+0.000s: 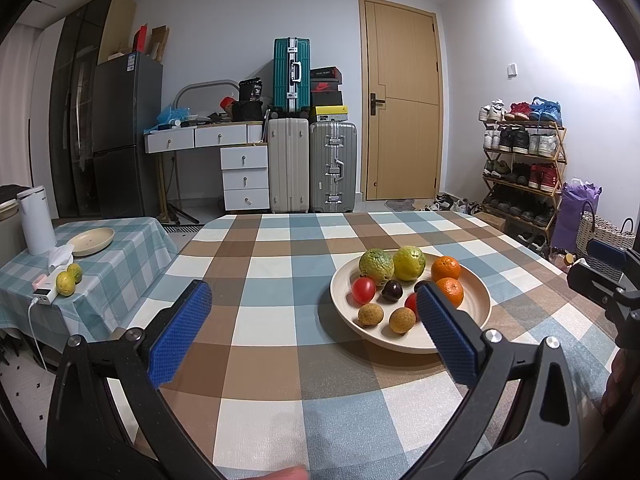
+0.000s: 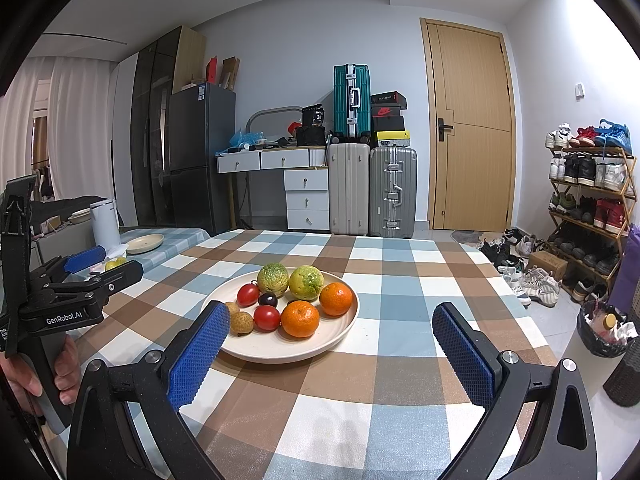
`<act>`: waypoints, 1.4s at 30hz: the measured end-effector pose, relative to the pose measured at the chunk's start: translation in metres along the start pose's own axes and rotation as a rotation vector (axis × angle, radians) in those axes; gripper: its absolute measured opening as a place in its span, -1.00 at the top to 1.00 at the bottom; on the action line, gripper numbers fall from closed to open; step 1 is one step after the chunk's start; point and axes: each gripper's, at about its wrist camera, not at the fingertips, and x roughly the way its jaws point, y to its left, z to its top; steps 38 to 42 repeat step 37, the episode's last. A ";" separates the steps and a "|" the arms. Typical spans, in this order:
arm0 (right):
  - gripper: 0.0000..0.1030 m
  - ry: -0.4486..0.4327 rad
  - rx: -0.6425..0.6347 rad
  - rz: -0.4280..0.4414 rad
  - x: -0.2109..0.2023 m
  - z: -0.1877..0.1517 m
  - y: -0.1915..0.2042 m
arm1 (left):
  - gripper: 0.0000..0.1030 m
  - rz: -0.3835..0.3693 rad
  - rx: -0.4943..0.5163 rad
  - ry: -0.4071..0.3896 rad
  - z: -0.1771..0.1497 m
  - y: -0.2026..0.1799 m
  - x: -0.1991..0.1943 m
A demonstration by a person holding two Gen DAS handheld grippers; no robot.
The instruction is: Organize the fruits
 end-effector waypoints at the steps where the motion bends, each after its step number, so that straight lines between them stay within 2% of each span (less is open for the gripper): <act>1: -1.00 0.000 0.000 0.000 0.000 0.000 0.000 | -0.98 0.000 0.000 0.000 -0.001 0.001 0.001; 42: -1.00 0.000 0.000 0.001 0.000 0.000 -0.001 | -0.98 -0.002 0.000 0.001 0.000 0.001 0.000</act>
